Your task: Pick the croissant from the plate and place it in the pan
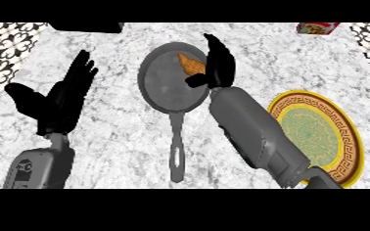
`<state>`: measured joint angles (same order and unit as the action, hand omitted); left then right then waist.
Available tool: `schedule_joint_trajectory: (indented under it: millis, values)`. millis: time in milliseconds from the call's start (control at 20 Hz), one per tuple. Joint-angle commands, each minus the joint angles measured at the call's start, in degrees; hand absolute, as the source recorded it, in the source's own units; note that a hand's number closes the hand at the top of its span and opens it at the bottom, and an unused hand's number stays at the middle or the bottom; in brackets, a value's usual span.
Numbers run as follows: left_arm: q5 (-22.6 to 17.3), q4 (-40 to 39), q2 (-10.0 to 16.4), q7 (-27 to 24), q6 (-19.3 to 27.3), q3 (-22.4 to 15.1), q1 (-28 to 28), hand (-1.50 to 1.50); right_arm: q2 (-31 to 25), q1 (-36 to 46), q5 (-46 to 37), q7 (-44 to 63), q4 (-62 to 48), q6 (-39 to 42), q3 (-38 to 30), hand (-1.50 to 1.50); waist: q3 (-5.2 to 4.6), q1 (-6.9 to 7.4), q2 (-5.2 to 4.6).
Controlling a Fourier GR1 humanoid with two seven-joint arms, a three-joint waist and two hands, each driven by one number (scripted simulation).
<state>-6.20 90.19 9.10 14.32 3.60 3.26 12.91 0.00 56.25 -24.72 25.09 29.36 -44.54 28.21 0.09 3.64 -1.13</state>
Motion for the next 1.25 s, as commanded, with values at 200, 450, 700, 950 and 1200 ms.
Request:
schedule_joint_trajectory:
  millis: [200,450,700,950,1200]
  values:
    - [-1.6,2.4,2.9,3.6,-0.2,3.4,-0.9,0.00,-0.3,-9.7,12.9,-14.5,14.8,-3.9,-9.9,-1.50,0.06,-3.45,1.11]
    - [-0.5,-0.3,1.2,-2.6,-0.3,3.0,-4.0,0.00,-4.7,-23.3,19.4,-24.3,30.6,4.8,-10.9,-1.50,-0.03,-5.03,1.41]
    - [1.1,3.9,-1.5,1.5,2.7,0.2,-4.1,0.00,-7.5,-37.6,24.5,-31.0,43.3,12.6,-9.9,-1.50,-0.03,-4.67,1.44]
    - [1.0,0.7,0.0,-1.0,0.6,2.0,-3.6,0.00,-13.0,-48.5,23.0,-31.6,54.3,15.5,-10.0,-1.50,-0.08,-4.17,1.22]
    - [1.6,2.8,-1.1,-0.3,0.9,1.6,-4.4,0.00,-12.4,-52.6,18.0,-27.6,60.6,15.7,-10.8,-1.50,-0.09,-3.81,1.19]
